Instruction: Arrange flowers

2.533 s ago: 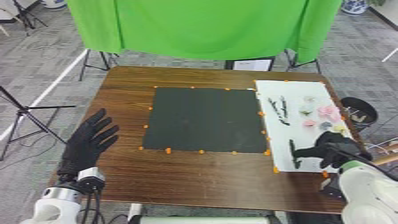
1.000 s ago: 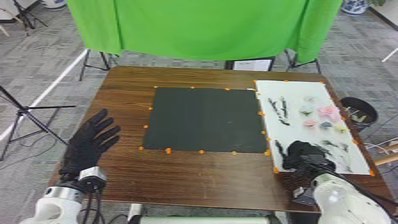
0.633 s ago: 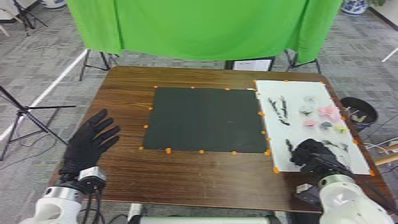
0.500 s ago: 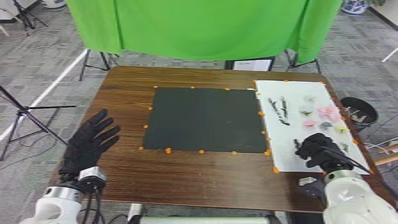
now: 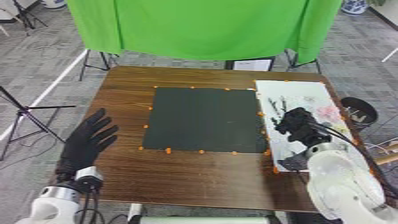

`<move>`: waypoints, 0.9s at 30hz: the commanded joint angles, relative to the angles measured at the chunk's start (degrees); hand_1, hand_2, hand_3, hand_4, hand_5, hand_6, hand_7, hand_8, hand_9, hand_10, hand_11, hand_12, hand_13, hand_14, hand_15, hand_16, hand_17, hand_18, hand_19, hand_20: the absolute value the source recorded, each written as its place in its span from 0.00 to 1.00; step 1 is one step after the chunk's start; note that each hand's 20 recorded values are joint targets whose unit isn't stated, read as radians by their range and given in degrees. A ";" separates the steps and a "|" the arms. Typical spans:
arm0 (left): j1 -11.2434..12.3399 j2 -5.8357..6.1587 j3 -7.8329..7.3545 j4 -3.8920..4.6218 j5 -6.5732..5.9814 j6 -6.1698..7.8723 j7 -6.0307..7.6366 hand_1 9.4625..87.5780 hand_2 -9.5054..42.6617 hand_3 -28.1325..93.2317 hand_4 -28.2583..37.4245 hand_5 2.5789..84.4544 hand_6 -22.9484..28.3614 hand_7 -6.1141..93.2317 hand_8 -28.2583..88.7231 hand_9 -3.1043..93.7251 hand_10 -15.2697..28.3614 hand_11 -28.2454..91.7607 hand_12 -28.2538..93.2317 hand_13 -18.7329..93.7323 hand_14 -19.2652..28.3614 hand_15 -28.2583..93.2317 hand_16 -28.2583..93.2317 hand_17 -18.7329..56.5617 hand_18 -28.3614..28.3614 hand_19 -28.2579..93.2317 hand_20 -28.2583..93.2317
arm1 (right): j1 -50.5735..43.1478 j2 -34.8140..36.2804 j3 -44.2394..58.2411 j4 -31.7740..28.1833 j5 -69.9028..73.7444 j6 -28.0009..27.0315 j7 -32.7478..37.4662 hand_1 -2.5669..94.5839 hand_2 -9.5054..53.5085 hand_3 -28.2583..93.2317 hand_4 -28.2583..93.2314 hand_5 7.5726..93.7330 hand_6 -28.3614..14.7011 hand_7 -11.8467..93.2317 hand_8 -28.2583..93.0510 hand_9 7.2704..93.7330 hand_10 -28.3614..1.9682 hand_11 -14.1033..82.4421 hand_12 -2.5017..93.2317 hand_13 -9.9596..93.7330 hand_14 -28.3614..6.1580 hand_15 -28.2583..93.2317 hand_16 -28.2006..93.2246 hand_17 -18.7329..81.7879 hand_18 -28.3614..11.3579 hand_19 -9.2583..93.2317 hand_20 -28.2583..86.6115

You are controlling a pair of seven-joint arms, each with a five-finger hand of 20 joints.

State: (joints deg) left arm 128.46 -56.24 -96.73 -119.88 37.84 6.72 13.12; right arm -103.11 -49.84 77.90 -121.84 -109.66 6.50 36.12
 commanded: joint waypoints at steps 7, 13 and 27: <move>6.43 1.25 -5.46 -2.92 -0.32 1.17 0.12 0.20 0.07 0.81 0.00 0.30 0.51 0.29 0.14 0.27 0.62 0.42 0.38 0.34 0.75 0.51 0.23 0.13 0.90 0.57 0.30 | 24.45 -10.39 -21.51 7.76 -1.65 -3.14 -1.10 0.24 0.22 1.00 0.33 0.69 0.59 0.71 0.54 0.80 0.59 0.92 0.71 0.78 0.47 1.00 0.59 0.59 0.15 1.00 0.92; 6.18 1.38 -5.10 -2.80 -0.43 1.12 0.04 0.20 0.06 0.81 0.00 0.30 0.51 0.29 0.14 0.27 0.62 0.43 0.38 0.34 0.75 0.51 0.23 0.13 0.90 0.57 0.30 | 24.84 -12.76 -22.65 7.93 -4.45 -7.26 -0.11 0.26 0.20 1.00 0.32 0.69 0.59 0.70 0.54 0.80 0.59 0.91 0.71 0.78 0.47 1.00 0.59 0.58 0.15 1.00 0.92; 6.84 0.85 -5.14 -2.57 0.15 0.80 -0.20 0.20 0.06 0.81 0.00 0.30 0.51 0.29 0.14 0.27 0.62 0.43 0.37 0.34 0.75 0.51 0.23 0.13 0.90 0.57 0.30 | 17.71 -4.09 -15.09 0.75 -14.95 -23.52 4.22 0.24 0.00 0.85 0.00 0.73 0.62 0.66 0.14 0.81 0.59 0.87 0.60 0.80 0.48 0.97 0.56 0.60 0.14 1.00 0.87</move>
State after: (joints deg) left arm 134.32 -54.98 -101.80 -122.37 37.80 7.31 13.18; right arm -82.43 -58.78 60.68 -120.03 -122.55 -12.09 37.09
